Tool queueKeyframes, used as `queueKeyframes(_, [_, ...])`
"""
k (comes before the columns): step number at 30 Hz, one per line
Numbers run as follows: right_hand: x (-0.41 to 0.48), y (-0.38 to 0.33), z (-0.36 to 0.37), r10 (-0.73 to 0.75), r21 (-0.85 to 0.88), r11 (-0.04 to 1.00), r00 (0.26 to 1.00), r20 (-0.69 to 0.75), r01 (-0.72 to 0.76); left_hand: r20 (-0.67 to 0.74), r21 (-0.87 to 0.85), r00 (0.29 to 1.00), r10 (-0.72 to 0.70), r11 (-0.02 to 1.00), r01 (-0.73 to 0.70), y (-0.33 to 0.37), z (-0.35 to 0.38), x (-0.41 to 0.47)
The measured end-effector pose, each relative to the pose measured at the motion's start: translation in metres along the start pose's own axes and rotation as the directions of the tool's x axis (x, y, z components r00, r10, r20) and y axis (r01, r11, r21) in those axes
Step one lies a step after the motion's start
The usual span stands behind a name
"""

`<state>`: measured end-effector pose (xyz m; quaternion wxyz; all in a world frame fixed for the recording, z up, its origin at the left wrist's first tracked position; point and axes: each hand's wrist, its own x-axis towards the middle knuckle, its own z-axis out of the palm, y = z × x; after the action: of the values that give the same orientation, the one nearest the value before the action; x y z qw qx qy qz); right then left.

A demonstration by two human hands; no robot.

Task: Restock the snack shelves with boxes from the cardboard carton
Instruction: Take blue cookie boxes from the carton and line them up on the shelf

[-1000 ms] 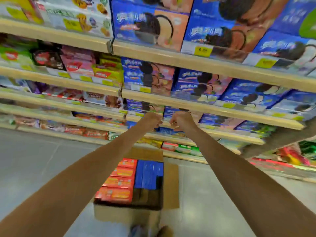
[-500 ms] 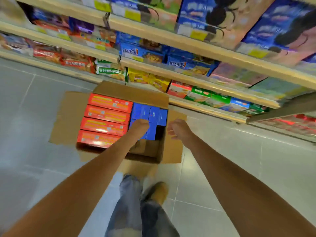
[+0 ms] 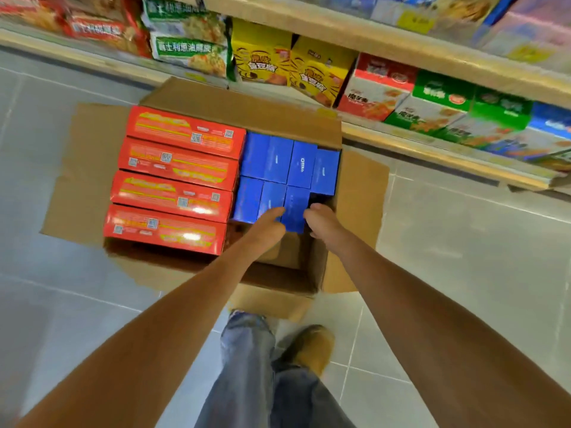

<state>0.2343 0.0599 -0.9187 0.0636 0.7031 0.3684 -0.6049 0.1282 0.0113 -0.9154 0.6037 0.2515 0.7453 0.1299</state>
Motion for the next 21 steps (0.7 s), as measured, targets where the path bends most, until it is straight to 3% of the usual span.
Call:
queueKeyframes(3, [0.011,0.000,0.002,-0.008,-0.009,1.000,1.000,0.007,0.009,0.024,-0.067,0.999,0.049,0.997,-0.047,-0.006,0.004,0.006])
queueKeyframes(7, [0.017,0.008,0.000,-0.021,-0.062,0.998,1.000,-0.021,0.019,0.079,-0.139,0.997,0.015,0.990,-0.003,-0.007,0.010,0.006])
queueKeyframes(12, [0.025,0.024,-0.006,-0.014,-0.186,0.983,1.000,0.003,0.014,0.231,-0.063,0.972,-0.053,0.996,0.070,-0.015,0.028,-0.002])
queueKeyframes(16, [0.026,0.028,-0.007,-0.090,-0.338,0.940,0.991,-0.095,0.053,0.256,-0.020,0.965,-0.062,0.997,0.070,-0.014,0.020,-0.010])
queueKeyframes(21, [0.000,0.021,-0.022,-0.061,-0.325,0.946,0.988,-0.145,0.010,0.294,-0.036,0.955,-0.045,0.998,0.058,0.004,0.003,-0.028])
